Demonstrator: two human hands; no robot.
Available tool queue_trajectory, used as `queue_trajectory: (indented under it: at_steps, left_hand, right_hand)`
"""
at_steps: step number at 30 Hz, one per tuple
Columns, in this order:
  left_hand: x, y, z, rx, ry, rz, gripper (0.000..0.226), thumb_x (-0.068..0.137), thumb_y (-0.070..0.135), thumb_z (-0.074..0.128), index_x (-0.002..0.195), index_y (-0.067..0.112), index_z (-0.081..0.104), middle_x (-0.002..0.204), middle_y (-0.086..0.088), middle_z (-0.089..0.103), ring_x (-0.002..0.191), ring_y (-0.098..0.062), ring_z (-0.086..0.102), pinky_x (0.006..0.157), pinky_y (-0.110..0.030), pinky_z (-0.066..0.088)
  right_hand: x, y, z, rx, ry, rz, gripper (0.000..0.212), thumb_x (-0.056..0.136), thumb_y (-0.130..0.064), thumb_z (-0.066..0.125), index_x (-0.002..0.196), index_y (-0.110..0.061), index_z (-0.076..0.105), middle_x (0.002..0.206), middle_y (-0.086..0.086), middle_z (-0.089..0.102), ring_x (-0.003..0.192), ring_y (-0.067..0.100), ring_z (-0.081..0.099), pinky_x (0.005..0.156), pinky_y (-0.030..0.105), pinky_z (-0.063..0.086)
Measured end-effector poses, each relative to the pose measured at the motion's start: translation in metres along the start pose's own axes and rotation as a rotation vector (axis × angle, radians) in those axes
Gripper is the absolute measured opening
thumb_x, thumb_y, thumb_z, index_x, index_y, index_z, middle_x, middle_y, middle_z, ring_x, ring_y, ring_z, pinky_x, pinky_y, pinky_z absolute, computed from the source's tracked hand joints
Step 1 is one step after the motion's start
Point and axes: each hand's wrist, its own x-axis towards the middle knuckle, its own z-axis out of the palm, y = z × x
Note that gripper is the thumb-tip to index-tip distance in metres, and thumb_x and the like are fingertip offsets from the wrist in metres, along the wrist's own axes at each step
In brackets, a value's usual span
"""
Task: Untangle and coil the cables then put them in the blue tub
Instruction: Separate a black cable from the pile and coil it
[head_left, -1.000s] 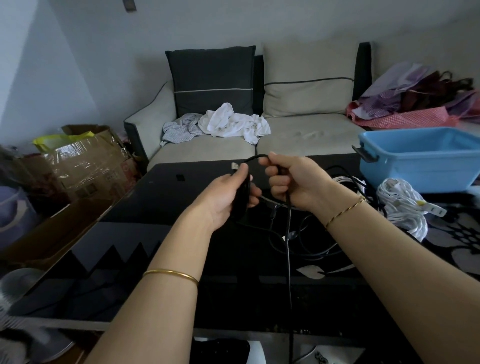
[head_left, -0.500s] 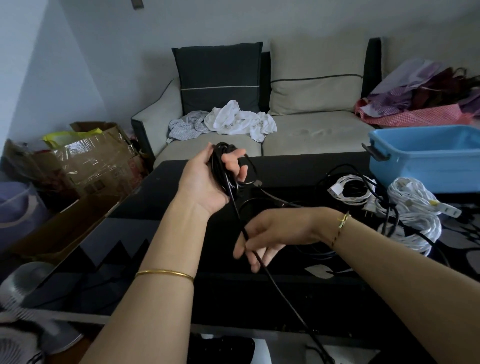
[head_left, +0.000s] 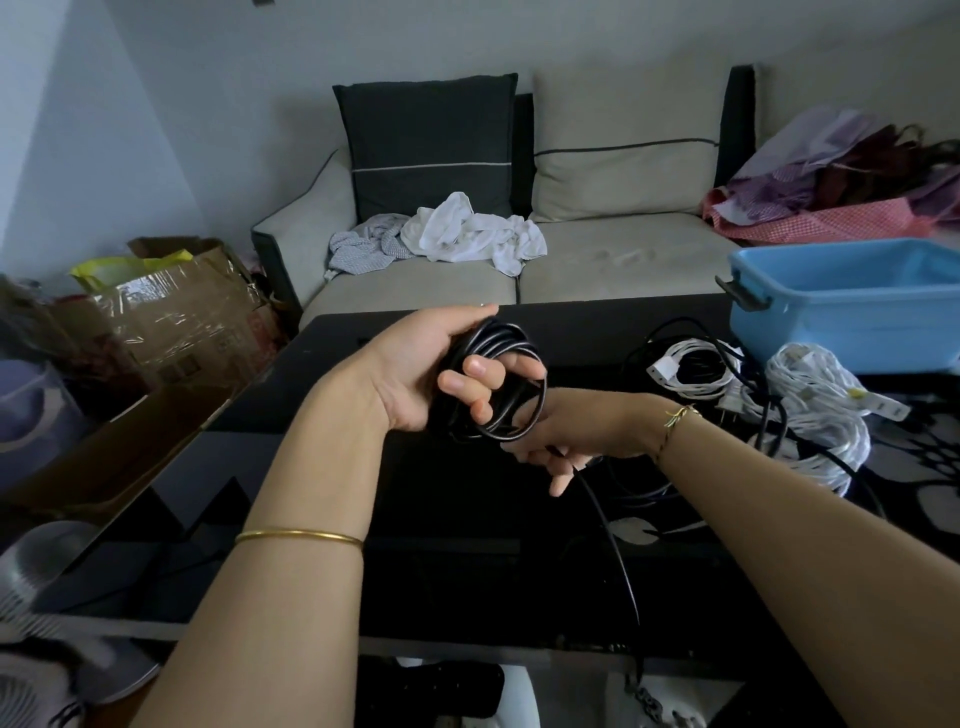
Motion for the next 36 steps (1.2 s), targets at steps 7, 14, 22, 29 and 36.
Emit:
queue_trajectory:
  at_steps: [7,14,22,29,36]
  left_hand:
    - [-0.003,-0.003,-0.005,0.123,0.002,-0.036,0.061,0.096,0.044,0.033,0.105,-0.009,0.061,0.046,0.007,0.035,0.030,-0.002,0.025,0.048,-0.019,0.041]
    - [0.008,-0.012,-0.003,0.318,0.187,-0.135,0.056,0.100,0.047,0.032,0.100,-0.003,0.057,0.048,0.003,0.044,0.031,-0.006,0.031,0.047,-0.020,0.038]
    - [0.035,-0.021,-0.033,-0.124,0.768,0.319,0.045,0.101,0.045,0.038,0.086,0.005,0.054,0.054,-0.004,0.057,0.037,-0.013,0.051,0.056,-0.031,0.051]
    - [0.027,-0.011,-0.025,-0.565,0.579,0.570,0.046,0.102,0.042,0.035,0.085,0.003,0.053,0.051,-0.003,0.061,0.049,-0.018,0.065,0.063,-0.033,0.054]
    - [0.006,-0.007,-0.014,-0.638,0.221,0.446,0.059,0.103,0.039,0.031,0.121,-0.013,0.051,0.053,0.003,0.053,0.044,-0.006,0.056,0.057,-0.021,0.052]
  right_hand:
    - [0.003,-0.008,-0.010,0.444,0.073,0.042,0.034,0.094,-0.003,0.040,0.063,-0.014,0.048,0.052,-0.005,0.030,0.034,0.000,0.020,0.032,0.011,0.013]
    - [-0.022,-0.029,-0.031,0.803,0.161,0.035,0.017,0.095,-0.014,0.050,0.078,-0.009,0.053,0.059,0.000,0.048,0.031,0.002,0.027,0.028,0.008,0.025]
    - [-0.038,-0.052,-0.005,0.689,0.132,-0.170,0.020,0.100,-0.013,0.041,0.087,-0.004,0.054,0.056,0.002,0.049,0.033,0.001,0.029,0.031,0.011,0.029]
    - [-0.023,-0.041,0.024,0.346,-0.116,-0.212,0.027,0.102,-0.019,0.037,0.097,-0.005,0.060,0.067,0.007,0.055,0.046,0.007,0.045,0.051,0.022,0.051]
    - [-0.006,-0.015,0.020,0.069,-0.146,-0.062,0.019,0.099,-0.004,0.043,0.097,-0.007,0.061,0.080,0.005,0.060,0.067,0.011,0.059,0.075,0.026,0.054]
